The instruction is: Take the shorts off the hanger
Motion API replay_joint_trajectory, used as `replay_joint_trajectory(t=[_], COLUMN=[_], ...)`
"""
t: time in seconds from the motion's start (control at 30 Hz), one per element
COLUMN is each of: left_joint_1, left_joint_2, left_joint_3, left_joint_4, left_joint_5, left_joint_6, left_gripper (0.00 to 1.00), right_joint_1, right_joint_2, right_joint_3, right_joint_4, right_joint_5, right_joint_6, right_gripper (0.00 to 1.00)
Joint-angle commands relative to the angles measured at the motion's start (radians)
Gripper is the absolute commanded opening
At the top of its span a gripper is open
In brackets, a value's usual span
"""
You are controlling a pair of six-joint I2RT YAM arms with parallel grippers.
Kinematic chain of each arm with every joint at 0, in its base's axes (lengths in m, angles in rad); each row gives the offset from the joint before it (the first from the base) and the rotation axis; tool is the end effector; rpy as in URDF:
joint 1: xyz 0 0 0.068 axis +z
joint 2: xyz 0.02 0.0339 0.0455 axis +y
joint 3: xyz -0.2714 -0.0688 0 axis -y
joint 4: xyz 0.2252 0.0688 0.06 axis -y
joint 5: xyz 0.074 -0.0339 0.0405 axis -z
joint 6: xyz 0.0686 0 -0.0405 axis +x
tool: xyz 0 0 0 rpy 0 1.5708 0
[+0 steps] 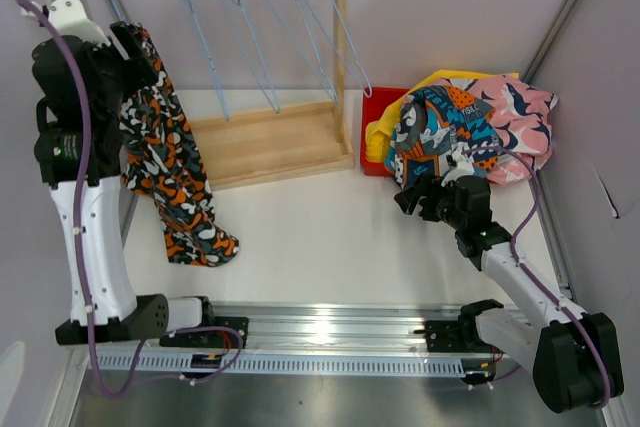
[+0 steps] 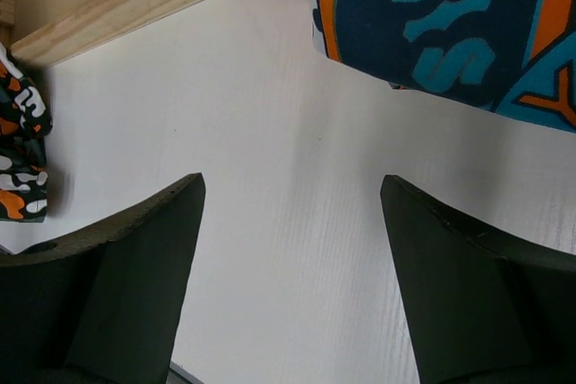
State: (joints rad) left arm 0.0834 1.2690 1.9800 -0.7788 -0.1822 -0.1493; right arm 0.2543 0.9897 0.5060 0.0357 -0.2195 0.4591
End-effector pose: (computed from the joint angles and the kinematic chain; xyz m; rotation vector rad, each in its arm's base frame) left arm 0.2102 0.0300 0.5555 -0.3279 1.6052 0.0988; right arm 0.2143 0.0711 0.2277 0.0688 2.0717 0.6676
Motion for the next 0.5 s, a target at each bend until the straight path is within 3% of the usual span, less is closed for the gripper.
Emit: replay_joint_trajectory(t=[0.0,0.13,0.23,0.3,0.33,0.43,0.47], left_joint_1=[0.024,0.035,0.044,0.05,0.05,0.05,0.05], left_joint_2=[0.073,0.153,0.199,0.208,0.214,0.217,0.217], left_joint_3=[-0.015,0.019,0.059,0.072,0.078,0.095,0.102], left_joint_4=[0.032,0.016,-0.005,-0.008,-0.01,-0.016,-0.017], left_joint_5=[0.001,0.015,0.007,0.004,0.003,-0.016,-0.019], left_joint_6=[-0.007,-0.015,-0.019,-0.021,-0.021,-0.021,-0.021], left_gripper=[0.78,0.72,0.6,0.48,0.34,0.07,0.04], right_joint_1=[0.005,0.005,0.003,0.003,0.003,0.003,0.003], right_joint_2=[0.012,0.012,0.009,0.006,0.007,0.012,0.013], right_joint_3=[-0.007,-0.015,-0.015,-0.017,-0.015,-0.017,-0.017], right_joint_4=[0.056,0.064,0.053,0.05,0.05,0.053,0.053], right_joint_5=[-0.015,-0.014,-0.007,-0.004,-0.006,-0.009,-0.011], right_joint_6=[-0.011,-0.008,-0.014,-0.019,-0.019,-0.017,-0.017], right_gripper=[0.85,0.85,0.85,0.85,0.85,0.84,0.84])
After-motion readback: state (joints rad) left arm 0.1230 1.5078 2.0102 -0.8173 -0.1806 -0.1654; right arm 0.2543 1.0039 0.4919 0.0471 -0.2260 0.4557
